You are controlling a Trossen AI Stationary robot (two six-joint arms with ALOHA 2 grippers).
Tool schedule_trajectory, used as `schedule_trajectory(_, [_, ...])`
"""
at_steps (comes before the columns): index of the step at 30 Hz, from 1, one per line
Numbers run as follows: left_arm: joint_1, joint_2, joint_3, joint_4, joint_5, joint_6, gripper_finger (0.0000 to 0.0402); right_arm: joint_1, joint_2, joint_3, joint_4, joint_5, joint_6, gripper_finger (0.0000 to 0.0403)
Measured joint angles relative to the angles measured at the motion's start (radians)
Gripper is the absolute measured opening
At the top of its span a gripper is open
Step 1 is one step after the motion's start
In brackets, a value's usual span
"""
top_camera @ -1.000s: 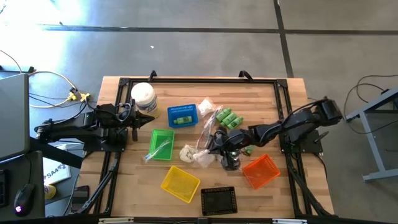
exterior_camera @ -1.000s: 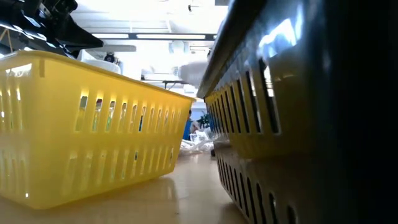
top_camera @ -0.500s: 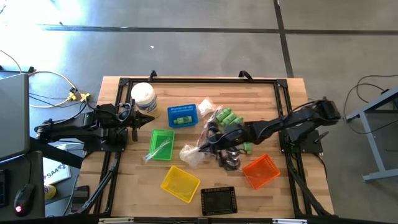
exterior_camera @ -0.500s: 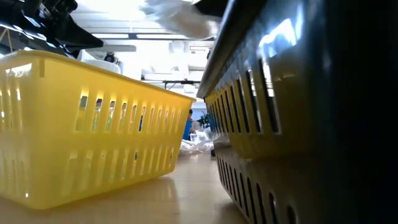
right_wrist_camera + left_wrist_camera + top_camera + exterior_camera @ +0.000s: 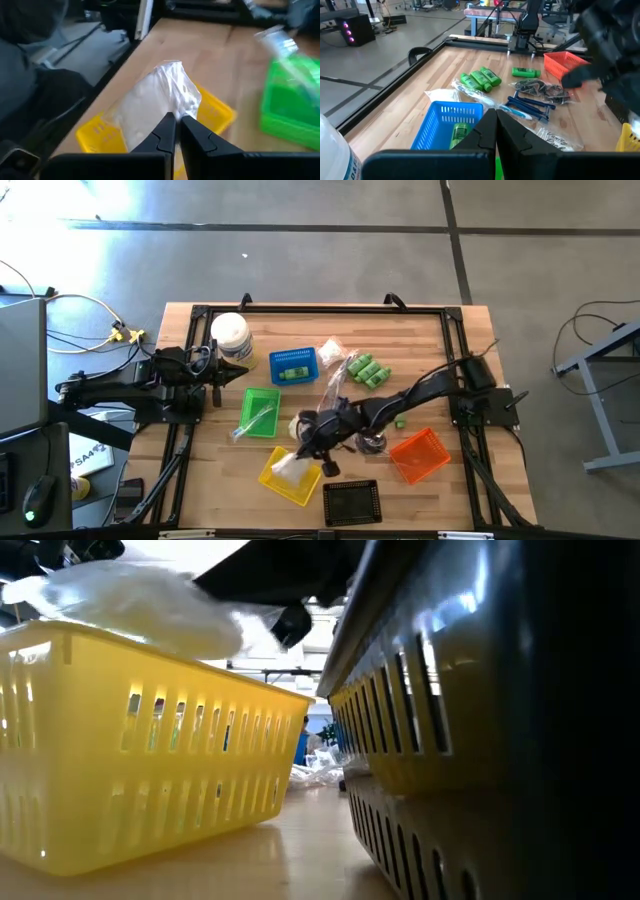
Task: Pick & Place Travel size toiletries
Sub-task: Put the white cotton pack into the yellow bin
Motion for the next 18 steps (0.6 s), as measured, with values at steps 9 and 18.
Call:
schedule_trajectory(9, [0.0, 0.0, 0.0, 0.0, 0.0, 0.0, 0.0, -0.009, 0.067, 0.021, -0.002, -0.092, 0.074, 0.0011])
schedule_trajectory(18, [0.0, 0.0, 0.0, 0.0, 0.0, 0.0, 0.0, -0.006, 0.074, 0.022, -0.039, -0.014, 0.07, 0.0012])
